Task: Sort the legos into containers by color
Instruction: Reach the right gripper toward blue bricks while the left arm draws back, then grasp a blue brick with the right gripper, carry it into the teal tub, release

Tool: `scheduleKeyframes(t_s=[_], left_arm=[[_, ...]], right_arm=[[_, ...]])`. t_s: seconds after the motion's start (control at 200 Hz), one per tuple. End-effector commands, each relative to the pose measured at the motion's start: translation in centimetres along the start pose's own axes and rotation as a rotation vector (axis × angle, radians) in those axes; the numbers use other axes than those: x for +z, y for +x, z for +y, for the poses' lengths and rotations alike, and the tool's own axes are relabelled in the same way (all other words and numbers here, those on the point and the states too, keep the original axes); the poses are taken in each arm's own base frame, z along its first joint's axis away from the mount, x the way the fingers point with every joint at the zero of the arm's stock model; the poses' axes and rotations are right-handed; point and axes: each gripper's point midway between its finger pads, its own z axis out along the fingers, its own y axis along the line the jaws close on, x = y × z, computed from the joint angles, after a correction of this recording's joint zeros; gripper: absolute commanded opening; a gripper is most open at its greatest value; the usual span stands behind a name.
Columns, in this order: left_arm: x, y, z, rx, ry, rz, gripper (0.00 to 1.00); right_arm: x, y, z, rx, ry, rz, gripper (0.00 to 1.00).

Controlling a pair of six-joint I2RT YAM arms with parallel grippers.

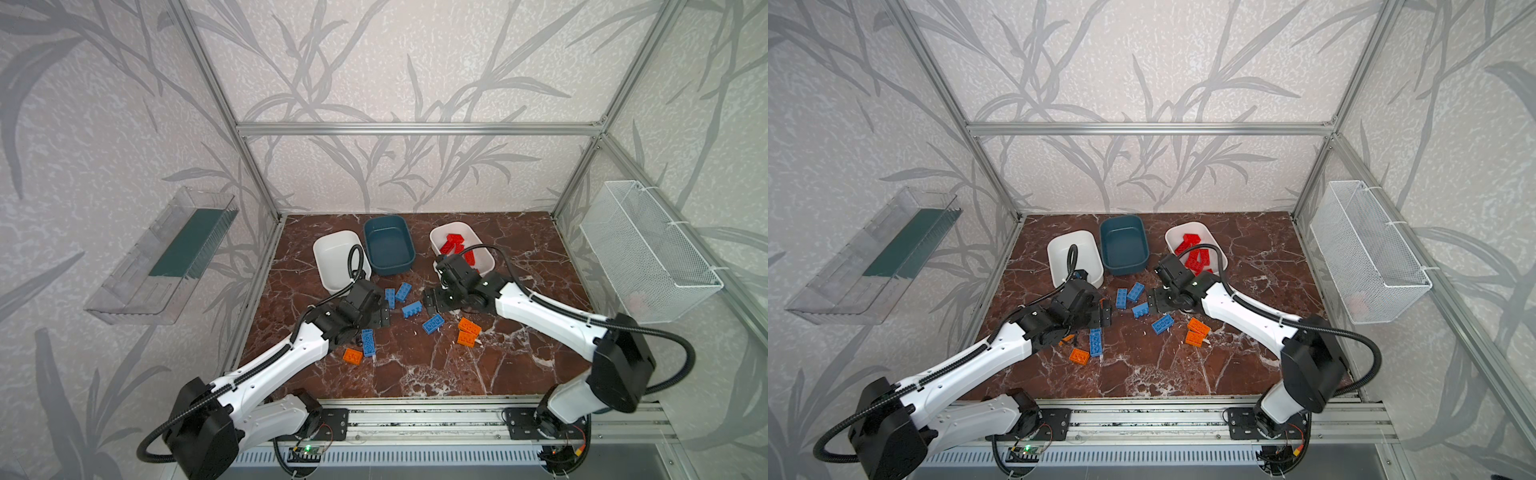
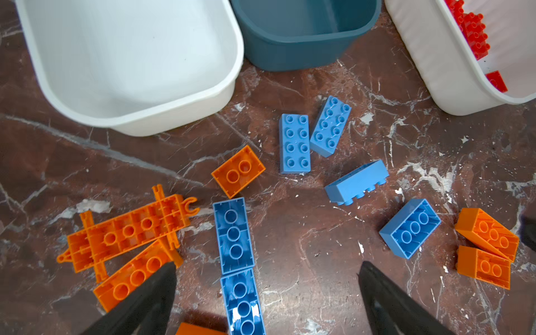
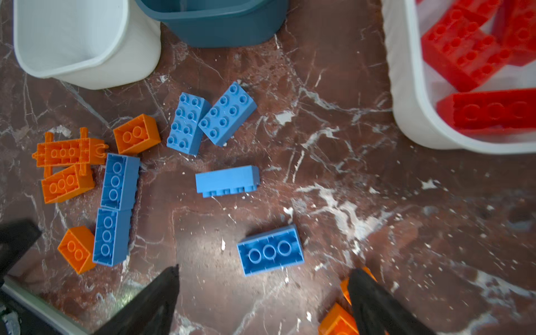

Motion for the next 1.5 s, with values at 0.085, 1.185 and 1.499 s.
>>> scheduleKeyframes(t_s=[0.085, 1.185, 1.499], left_arm=[[-0.5, 1.1, 1.6, -0.105, 0.011, -0.037, 0.97], [-3.7, 0.8, 4.1, -0.226, 0.047, -0.192, 0.97], [-3.9, 0.5, 4.3, -0.224, 0.034, -0.200, 0.97]], right_arm=[[4.6, -2.7, 1.3, 0.113, 0.037, -0.028, 0.86], [14.7, -2.3, 1.3, 0.168, 0.230, 0.108, 0.51], [11.5, -2.3, 1.8, 0.118, 0.182, 0.113, 0.27]])
